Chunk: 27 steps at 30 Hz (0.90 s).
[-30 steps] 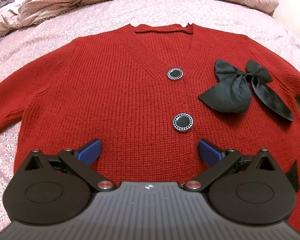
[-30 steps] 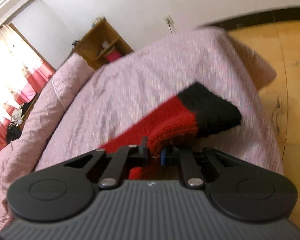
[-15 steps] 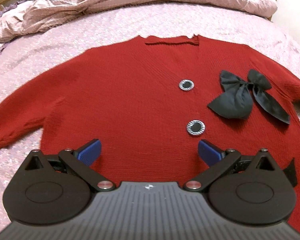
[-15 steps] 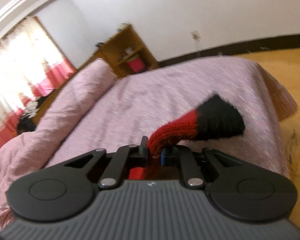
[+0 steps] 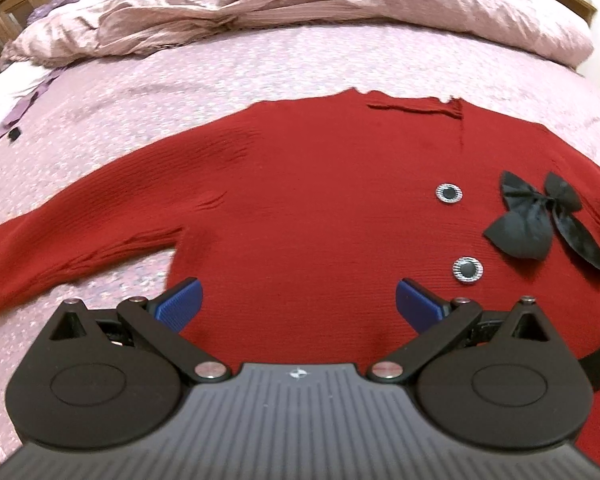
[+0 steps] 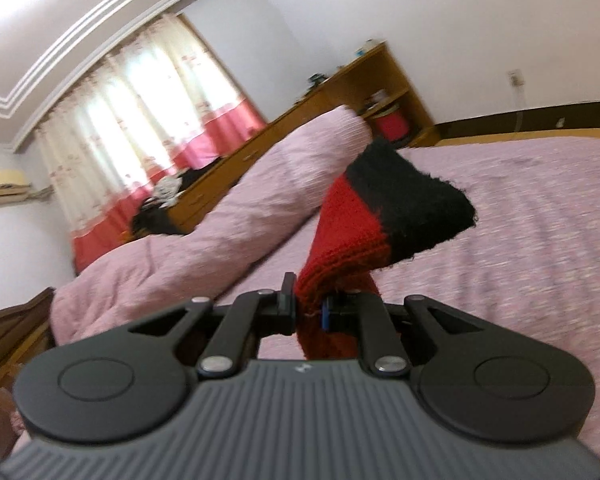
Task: Fold small clothes
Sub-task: 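Lift the sleeve cuff with the right gripper and fold it across the cardigan body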
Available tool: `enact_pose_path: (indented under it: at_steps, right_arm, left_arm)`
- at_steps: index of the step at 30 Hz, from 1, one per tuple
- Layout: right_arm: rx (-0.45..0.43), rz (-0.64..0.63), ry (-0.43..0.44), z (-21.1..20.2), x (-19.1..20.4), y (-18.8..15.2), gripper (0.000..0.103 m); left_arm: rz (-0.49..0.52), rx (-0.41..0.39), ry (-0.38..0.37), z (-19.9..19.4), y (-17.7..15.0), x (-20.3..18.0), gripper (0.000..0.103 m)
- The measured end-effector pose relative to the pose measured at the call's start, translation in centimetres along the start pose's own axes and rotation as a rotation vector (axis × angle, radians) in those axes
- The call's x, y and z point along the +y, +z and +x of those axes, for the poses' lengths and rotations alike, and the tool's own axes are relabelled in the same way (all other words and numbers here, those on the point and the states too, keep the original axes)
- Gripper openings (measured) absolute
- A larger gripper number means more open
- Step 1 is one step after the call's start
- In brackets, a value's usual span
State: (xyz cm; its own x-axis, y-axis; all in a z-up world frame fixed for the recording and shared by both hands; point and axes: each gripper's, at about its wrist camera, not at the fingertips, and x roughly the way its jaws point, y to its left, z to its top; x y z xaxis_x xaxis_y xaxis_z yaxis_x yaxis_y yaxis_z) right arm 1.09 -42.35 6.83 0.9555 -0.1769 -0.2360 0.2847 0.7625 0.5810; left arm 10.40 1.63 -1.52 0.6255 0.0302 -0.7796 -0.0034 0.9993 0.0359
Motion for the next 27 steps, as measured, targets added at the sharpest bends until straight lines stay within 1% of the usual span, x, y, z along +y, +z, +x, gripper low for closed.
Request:
enact_pose_path:
  at_steps: [6,10,14,17,22,27]
  right_arm:
    - [0.035,-0.026,0.088,1.4,4.4,-1.0,0.014]
    - [0.059,-0.016,0.155,1.8,7.2,-2.0,0.014]
    - [0.086,-0.001,0.251,2.0,10.1,-3.0,0.014]
    - [0.108,-0.021,0.314,2.0,12.4,-4.0,0.014]
    - [0.174,-0.047,0.379,2.2,16.0,-7.0,0.014]
    - [0.268,-0.107,0.418,2.7,18.7,-11.5,0.014]
  left_arm:
    - [-0.049,-0.003,0.021,-0.4,-0.2,2.4,0.103]
    - [-0.079,-0.008,0.033,-0.7,-0.2,3.9,0.103]
    - [-0.103,-0.017,0.043,-1.1,-0.3,5.4,0.103]
    - [-0.119,-0.021,0.056,-1.3,-0.5,6.4,0.103]
    - [-0.151,-0.021,0.067,-1.4,-1.2,8.2,0.103]
    - [-0.183,-0.021,0.080,-1.3,-1.7,9.8,0.103]
